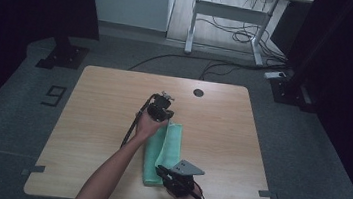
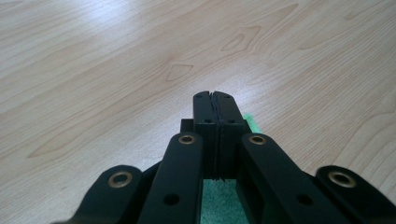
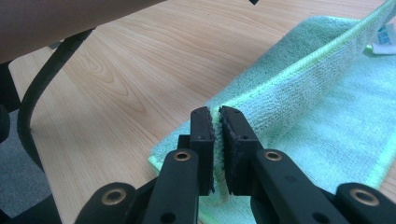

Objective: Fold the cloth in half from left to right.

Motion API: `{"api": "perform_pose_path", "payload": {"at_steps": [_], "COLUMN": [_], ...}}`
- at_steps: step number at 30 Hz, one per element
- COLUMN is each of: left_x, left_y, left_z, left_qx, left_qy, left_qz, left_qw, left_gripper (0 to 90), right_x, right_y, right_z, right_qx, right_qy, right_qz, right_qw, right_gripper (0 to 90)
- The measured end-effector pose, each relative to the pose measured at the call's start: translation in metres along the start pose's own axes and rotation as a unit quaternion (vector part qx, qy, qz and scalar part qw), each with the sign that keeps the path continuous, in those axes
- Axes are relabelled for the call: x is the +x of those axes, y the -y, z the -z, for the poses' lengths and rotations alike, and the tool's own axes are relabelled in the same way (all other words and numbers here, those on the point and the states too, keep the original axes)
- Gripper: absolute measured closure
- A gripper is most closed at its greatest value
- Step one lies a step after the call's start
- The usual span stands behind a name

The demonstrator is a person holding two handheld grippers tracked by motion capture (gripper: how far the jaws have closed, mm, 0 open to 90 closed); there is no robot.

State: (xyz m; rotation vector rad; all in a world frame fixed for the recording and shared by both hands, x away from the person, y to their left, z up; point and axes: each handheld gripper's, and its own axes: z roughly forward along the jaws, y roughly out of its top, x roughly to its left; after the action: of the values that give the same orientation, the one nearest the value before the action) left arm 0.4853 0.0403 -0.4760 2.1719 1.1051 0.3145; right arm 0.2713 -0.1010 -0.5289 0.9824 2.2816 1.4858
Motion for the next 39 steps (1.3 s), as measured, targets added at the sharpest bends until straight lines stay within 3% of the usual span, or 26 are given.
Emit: {"api": "perform_pose_path", "payload": {"at_steps": [39], "left_x": [-0.020], "left_y": [0.006], "left_z": [-0.034], "left_qx": [0.019], "left_qy": [0.009], "left_qz": [-0.012], "left_qw": [0.9997], "left_gripper": [88.5], "right_x": [-0.016], "right_y": [0.020], "right_z": [0.005], "right_qx": [0.026], "right_qy": [0.012], "right_qz": [-0.023], "right_qw": [0.9993], "right_gripper": [82.1]}}
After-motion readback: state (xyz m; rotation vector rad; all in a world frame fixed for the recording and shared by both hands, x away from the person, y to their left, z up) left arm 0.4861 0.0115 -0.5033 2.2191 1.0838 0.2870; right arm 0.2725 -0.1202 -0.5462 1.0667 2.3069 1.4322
